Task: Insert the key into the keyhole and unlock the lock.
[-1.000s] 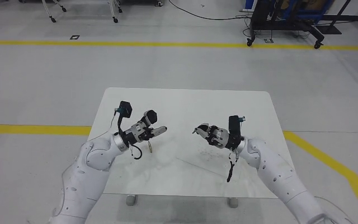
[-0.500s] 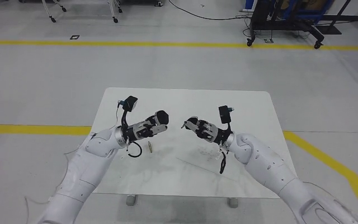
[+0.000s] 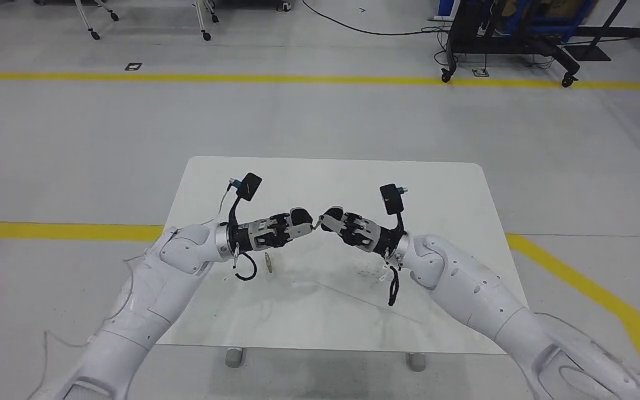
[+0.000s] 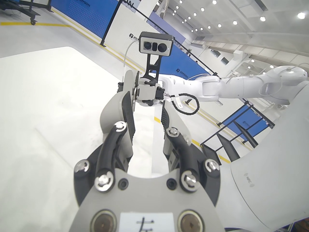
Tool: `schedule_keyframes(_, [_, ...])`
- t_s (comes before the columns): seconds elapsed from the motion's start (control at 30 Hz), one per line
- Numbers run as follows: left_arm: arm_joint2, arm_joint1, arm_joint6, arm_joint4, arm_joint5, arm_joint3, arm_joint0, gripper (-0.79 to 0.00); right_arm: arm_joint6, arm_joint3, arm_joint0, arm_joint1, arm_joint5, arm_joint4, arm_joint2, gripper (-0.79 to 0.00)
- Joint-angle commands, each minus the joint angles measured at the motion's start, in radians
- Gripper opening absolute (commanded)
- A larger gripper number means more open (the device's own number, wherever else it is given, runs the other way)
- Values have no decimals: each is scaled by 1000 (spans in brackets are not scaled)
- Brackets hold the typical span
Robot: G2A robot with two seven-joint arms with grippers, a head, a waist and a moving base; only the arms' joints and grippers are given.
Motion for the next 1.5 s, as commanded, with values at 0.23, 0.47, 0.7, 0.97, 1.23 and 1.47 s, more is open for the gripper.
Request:
schedule_keyframes(0.23, [69,-8,0,-7,0,50,-51,-576,-35,-8,10,13,0,4,-30,-785])
schedule_keyframes(0.47, [105,-11,0,-20,0,73,-77,-665,-45,-8,22,18,0,12,-59,-785])
schedule_keyframes(0.7, [121,-12,0,-28,0,90,-91,-785,-57,0,37,21,0,22,-84,-785])
schedule_keyframes(0.97, [102,-8,1,-35,0,91,-87,-785,-42,13,46,28,0,44,-110,-785])
schedule_keyframes(1.23, [80,-3,0,-34,0,76,-72,-785,28,24,61,32,0,110,-136,-785])
schedule_keyframes(1.47, [74,-2,0,-26,0,74,-68,-785,78,21,68,34,0,155,-136,0])
